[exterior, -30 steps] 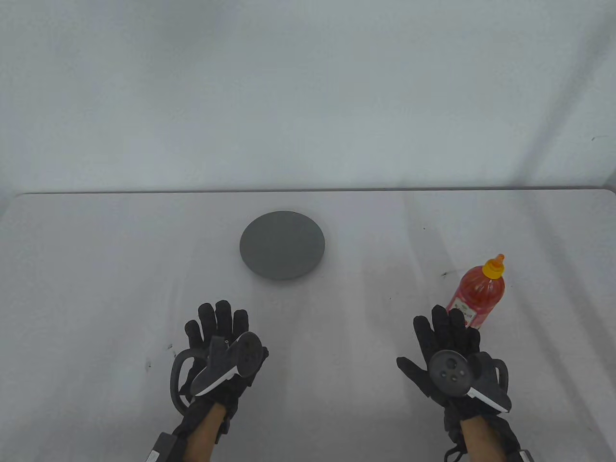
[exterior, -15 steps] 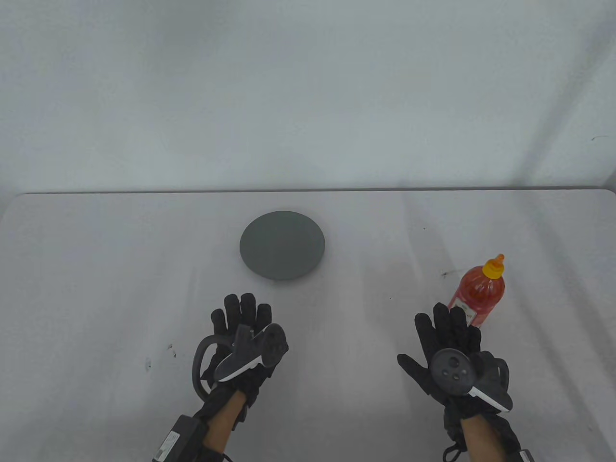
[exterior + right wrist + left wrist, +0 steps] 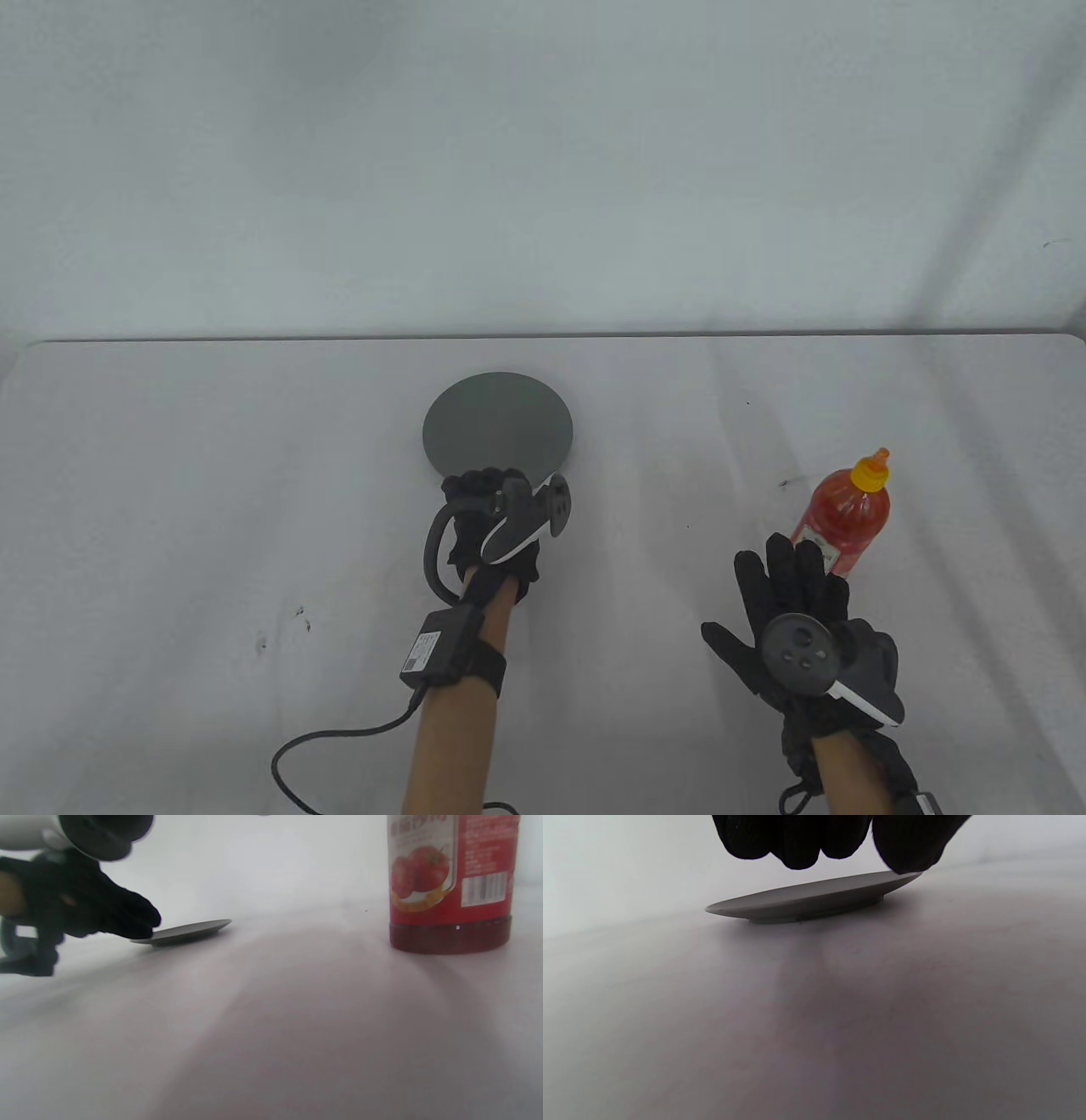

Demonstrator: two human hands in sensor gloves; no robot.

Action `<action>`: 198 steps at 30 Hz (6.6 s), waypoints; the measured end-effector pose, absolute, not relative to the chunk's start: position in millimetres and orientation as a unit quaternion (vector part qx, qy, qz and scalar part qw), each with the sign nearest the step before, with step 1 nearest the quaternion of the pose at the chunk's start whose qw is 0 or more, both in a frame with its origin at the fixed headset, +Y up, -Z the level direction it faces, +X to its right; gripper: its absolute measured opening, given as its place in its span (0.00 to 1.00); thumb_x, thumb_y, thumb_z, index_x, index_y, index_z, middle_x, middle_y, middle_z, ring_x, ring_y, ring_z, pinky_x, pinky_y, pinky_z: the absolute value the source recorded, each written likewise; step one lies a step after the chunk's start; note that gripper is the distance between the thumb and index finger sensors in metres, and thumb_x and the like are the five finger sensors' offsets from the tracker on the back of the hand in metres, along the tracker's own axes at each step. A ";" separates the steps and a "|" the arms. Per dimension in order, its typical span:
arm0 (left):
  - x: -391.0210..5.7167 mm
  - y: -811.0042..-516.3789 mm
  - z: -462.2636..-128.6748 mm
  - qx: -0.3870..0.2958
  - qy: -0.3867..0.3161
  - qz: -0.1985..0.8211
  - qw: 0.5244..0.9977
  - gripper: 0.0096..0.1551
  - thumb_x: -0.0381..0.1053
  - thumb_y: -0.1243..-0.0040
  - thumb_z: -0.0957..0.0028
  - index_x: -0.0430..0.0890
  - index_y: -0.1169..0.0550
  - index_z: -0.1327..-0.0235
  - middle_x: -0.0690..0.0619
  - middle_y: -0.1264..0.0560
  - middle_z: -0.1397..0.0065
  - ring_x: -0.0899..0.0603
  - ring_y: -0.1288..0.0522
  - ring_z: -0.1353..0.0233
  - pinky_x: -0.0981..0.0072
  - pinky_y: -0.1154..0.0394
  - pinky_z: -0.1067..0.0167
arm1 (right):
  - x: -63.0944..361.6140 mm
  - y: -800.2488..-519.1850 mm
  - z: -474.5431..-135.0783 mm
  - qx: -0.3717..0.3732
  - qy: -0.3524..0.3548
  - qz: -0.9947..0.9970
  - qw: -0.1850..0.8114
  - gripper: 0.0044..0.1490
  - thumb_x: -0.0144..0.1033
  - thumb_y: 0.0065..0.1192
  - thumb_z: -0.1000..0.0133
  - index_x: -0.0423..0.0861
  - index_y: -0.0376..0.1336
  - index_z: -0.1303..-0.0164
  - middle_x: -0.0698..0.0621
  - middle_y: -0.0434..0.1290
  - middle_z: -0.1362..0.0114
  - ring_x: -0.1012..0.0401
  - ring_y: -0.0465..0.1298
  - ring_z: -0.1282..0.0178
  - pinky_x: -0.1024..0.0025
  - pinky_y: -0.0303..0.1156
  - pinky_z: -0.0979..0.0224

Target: Squeeze ketchup bottle to draw patterns on plate

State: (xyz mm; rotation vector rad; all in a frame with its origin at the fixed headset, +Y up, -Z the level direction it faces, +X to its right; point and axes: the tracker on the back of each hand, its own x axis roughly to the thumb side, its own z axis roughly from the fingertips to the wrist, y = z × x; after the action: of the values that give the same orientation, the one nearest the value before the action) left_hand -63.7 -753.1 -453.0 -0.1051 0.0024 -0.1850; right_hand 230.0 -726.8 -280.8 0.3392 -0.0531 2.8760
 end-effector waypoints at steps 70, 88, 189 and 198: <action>2.5 -753.6 -318.7 0.040 -0.249 -0.266 0.930 0.22 0.52 0.35 0.47 0.41 0.24 0.47 0.46 0.21 0.47 0.44 0.20 0.43 0.36 0.28 0.38 | 223.4 -722.1 -276.7 0.139 -0.055 0.981 0.126 0.56 0.65 0.50 0.34 0.37 0.42 0.11 0.27 0.38 0.11 0.33 0.32 0.17 0.25 0.37 0.27; -4.5 -771.3 -322.8 -0.053 -0.249 -0.239 0.937 0.24 0.54 0.38 0.43 0.44 0.26 0.39 0.47 0.23 0.39 0.43 0.23 0.35 0.36 0.31 0.33 | 223.1 -721.2 -276.4 0.134 -0.050 0.982 0.122 0.56 0.65 0.50 0.34 0.37 0.43 0.11 0.27 0.39 0.11 0.32 0.32 0.17 0.26 0.37 0.27; -200.7 -724.7 -309.3 -0.033 -0.024 -0.027 0.999 0.46 0.68 0.57 0.41 0.46 0.48 0.15 0.35 0.61 0.12 0.24 0.68 0.16 0.21 0.65 0.31 | 287.1 -702.4 -345.0 -0.017 -0.156 0.830 0.536 0.65 0.66 0.82 0.50 0.49 0.48 0.15 0.34 0.64 0.20 0.36 0.66 0.28 0.29 0.66 0.28; -198.4 -728.6 -309.6 -0.044 -0.030 -0.039 0.998 0.47 0.68 0.57 0.41 0.46 0.48 0.15 0.35 0.61 0.12 0.24 0.68 0.16 0.21 0.65 0.31 | 256.0 -680.4 -322.7 0.061 -0.161 0.827 0.535 0.65 0.64 0.83 0.51 0.46 0.49 0.16 0.33 0.68 0.21 0.38 0.71 0.26 0.30 0.66 0.27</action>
State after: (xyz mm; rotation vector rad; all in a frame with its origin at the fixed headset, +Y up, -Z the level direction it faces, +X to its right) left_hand -198.4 -728.6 -309.6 -0.0887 -0.0592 -0.0773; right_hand 256.0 -680.4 -322.7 0.1448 -0.3842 1.9706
